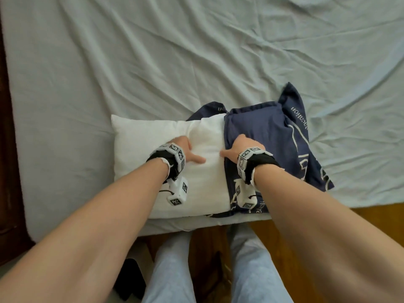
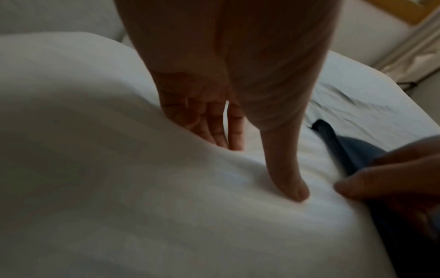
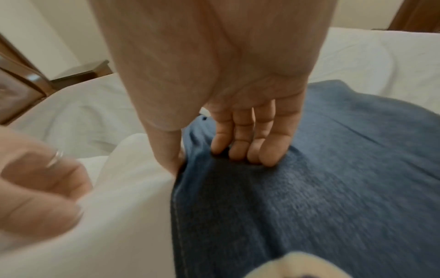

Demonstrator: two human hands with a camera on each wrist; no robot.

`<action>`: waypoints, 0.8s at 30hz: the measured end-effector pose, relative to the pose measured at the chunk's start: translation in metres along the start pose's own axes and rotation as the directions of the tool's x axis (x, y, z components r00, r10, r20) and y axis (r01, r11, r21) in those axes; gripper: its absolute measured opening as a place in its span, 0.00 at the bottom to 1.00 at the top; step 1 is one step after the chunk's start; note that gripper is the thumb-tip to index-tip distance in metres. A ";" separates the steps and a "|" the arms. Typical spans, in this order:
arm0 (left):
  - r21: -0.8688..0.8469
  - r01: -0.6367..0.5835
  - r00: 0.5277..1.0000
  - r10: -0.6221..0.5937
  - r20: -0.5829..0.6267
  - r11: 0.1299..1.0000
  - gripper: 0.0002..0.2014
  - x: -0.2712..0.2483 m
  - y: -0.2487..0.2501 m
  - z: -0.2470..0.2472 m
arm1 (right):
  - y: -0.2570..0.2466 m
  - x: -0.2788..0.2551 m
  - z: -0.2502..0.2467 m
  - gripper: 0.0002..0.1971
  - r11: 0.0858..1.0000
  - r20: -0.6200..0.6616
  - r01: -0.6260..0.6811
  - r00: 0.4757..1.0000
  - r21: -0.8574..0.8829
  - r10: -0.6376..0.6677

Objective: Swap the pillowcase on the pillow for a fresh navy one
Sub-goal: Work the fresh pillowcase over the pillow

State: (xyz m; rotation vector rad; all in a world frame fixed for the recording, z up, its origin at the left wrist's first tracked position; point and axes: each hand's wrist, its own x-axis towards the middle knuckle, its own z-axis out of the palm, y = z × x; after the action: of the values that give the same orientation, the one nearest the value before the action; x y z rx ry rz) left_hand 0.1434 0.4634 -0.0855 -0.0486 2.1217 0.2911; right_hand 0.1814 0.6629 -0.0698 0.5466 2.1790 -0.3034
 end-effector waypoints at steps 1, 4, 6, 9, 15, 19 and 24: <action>0.056 -0.017 0.999 0.015 0.048 0.998 0.38 -0.003 -0.001 0.004 | 0.000 -0.005 0.005 0.29 1.000 -0.002 -0.020 1.000 0.008 0.020; 0.138 -0.098 0.989 0.081 0.123 0.986 0.49 -0.002 -0.010 0.021 | -0.002 -0.018 0.038 0.37 0.996 0.019 -0.062 0.998 0.071 0.061; 0.217 -0.226 0.970 0.198 0.140 0.950 0.61 -0.001 -0.017 0.035 | -0.004 -0.027 0.067 0.41 0.988 -0.049 -0.041 0.998 0.152 0.049; 0.243 -0.344 0.939 0.331 0.093 0.907 0.64 -0.002 -0.030 0.050 | -0.005 -0.041 0.106 0.39 0.976 -0.259 -0.010 0.964 0.219 0.068; 0.125 -0.310 0.914 0.332 -0.233 0.942 0.41 -0.037 -0.028 0.066 | 0.005 -0.088 0.148 0.47 0.820 -0.330 -0.325 0.797 0.470 0.505; 0.388 -0.353 0.917 0.398 -0.038 0.851 0.41 -0.058 -0.022 0.102 | 0.045 -0.102 0.180 0.41 0.662 -0.106 -0.455 0.772 0.596 0.626; 0.671 -0.290 0.879 0.467 -0.094 0.682 0.62 -0.056 -0.051 0.139 | 0.062 -0.096 0.233 0.29 0.787 0.011 -0.446 0.872 0.426 0.489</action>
State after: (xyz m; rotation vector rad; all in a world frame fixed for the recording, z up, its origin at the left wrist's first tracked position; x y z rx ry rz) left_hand 0.2969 0.4414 -0.1192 0.8223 2.3739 -0.2381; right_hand 0.4232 0.5982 -0.1376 1.3478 1.9862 -0.4783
